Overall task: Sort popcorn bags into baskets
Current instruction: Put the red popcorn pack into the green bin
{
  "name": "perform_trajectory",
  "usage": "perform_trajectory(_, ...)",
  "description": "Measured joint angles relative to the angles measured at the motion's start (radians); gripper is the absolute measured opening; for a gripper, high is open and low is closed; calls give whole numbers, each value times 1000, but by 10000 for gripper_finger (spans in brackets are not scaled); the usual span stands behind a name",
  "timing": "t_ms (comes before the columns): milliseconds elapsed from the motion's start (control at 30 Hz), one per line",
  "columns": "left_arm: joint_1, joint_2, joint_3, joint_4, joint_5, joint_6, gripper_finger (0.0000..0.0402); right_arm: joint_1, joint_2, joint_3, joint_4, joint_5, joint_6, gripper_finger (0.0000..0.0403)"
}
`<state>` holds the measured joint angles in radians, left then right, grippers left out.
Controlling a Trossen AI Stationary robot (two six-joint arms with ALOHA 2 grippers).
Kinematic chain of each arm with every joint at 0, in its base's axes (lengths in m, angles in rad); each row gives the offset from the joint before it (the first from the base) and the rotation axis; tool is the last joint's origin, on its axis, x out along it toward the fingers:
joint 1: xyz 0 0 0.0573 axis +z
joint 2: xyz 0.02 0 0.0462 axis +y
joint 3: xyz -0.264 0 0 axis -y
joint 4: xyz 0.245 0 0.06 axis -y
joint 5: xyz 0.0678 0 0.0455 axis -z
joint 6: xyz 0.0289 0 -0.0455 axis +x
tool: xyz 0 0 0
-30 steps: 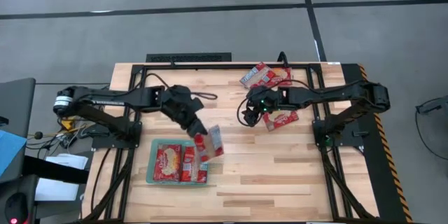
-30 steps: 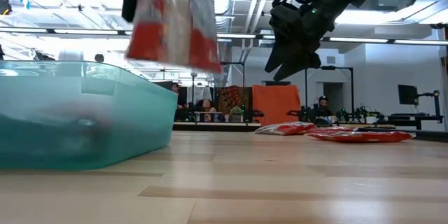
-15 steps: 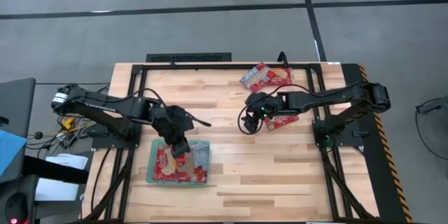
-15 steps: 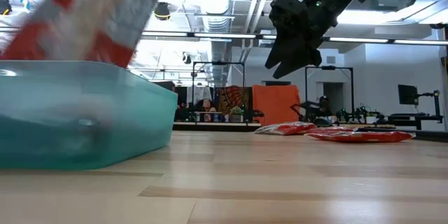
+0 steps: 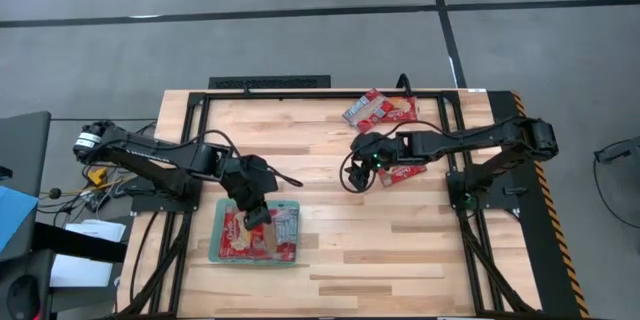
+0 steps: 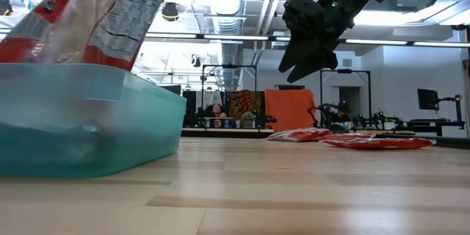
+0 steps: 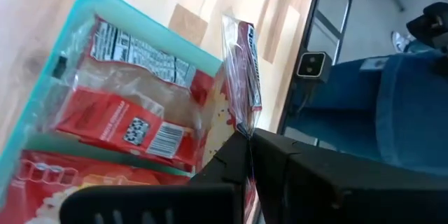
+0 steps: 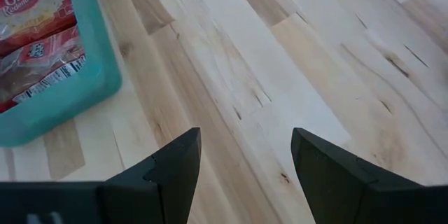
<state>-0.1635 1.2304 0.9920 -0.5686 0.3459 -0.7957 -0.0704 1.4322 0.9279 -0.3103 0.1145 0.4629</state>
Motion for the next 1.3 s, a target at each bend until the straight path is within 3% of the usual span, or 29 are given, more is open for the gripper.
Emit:
perform_trajectory(200, 6, 23, 0, 18, -4, 22, 0, 0, 0, 0, 0, 0, 0, 249)
perform_trajectory(433, 7, 118, -1, 54, 91, 52, 0, 0, 0, 0, -7, 0, 0, 249)
perform_trajectory(567, 14, 162, 0, 49, 84, 78, 0, 0, 0, 0, -9, 0, 0, 249)
perform_trajectory(733, 27, 180, 0, 38, -11, 78, 13, 0, 0, 0, -10, 0, 0, 249)
perform_trajectory(900, 53, 177, 0, 25, -78, 75, 53, 0, 0, 0, -10, 0, 0, 249)
perform_trajectory(1300, 157, 175, 0, -19, -111, 122, 207, -6, 0, 0, -11, 0, -1, 249)
